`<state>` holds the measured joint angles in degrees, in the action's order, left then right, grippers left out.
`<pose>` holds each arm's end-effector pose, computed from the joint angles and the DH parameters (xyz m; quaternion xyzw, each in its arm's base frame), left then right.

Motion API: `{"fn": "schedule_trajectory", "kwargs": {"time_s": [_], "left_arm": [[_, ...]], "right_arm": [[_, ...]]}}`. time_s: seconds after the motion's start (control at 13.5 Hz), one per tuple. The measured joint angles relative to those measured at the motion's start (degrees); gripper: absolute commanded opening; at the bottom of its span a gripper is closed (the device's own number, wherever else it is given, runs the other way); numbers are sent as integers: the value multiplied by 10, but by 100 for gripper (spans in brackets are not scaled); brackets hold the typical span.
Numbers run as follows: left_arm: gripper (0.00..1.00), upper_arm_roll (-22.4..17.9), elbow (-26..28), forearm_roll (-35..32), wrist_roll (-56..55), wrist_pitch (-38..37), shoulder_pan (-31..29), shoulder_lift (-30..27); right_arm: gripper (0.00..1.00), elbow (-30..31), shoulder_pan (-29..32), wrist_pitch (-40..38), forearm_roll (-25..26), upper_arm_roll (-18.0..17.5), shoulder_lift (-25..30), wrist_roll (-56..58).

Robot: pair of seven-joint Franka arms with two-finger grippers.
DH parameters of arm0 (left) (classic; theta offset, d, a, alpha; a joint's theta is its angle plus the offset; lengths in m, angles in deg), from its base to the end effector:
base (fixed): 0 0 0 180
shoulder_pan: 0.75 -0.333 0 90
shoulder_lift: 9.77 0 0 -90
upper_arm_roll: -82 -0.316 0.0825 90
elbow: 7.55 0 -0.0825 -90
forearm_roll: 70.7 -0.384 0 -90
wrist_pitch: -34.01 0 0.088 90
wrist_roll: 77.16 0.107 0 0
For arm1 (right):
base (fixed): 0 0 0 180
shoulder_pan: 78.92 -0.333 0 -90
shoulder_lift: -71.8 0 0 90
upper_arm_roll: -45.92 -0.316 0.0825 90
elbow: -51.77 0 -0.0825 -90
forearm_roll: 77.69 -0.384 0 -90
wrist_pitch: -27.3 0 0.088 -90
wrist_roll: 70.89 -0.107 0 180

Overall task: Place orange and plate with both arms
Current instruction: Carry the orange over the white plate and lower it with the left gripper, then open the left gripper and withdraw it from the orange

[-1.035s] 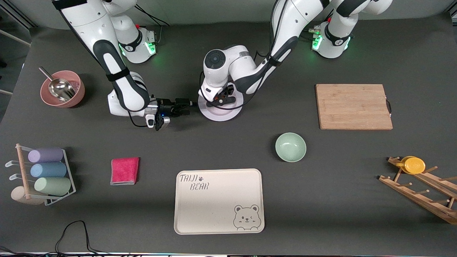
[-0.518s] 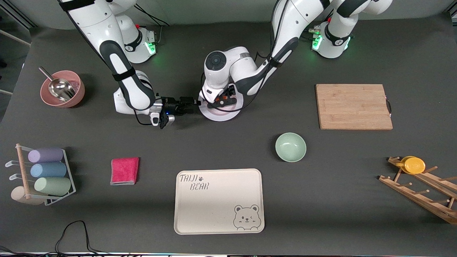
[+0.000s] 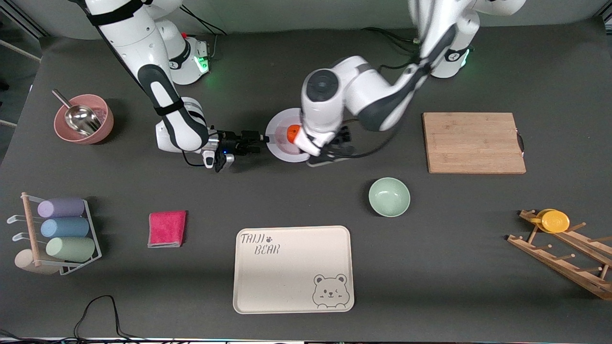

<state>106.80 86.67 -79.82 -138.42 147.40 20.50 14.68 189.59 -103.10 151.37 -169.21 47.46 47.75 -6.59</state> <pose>0.4867 -0.4450 0.3815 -0.9931 -0.1138 0.0273 0.0110 0.3954 0.2061 0.1224 -0.8750 -0.0408 0.0567 0.4791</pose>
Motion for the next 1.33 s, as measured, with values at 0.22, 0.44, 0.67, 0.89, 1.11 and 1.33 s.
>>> {"fn": "schedule_trajectory", "kwargs": {"time_s": [0.22, 0.44, 0.67, 0.89, 1.11, 1.33], "left_arm": [[100, -70, -1, 43, 145, -88, -60, -79], [100, -157, -1, 56, 249, -152, -67, -132], [100, -239, 4, 58, 371, -196, -80, -177], [100, -244, 21, 58, 483, -209, -166, -213], [100, -216, 33, 58, 548, -217, -259, -234], [100, -210, 35, 50, 553, -233, -268, -256]], "right_arm": [[95, 1, 0, 0, -1, 0, 0, 0], [92, 1, 0, 0, -2, 0, 0, 1], [90, 1, 0, 0, -6, 0, 0, 1], [87, 1, -15, -1, -41, -2, 0, 4], [80, 1, -44, 5, -72, -3, 0, 15], [55, 2, -44, 7, -73, -2, -3, 30]]}}
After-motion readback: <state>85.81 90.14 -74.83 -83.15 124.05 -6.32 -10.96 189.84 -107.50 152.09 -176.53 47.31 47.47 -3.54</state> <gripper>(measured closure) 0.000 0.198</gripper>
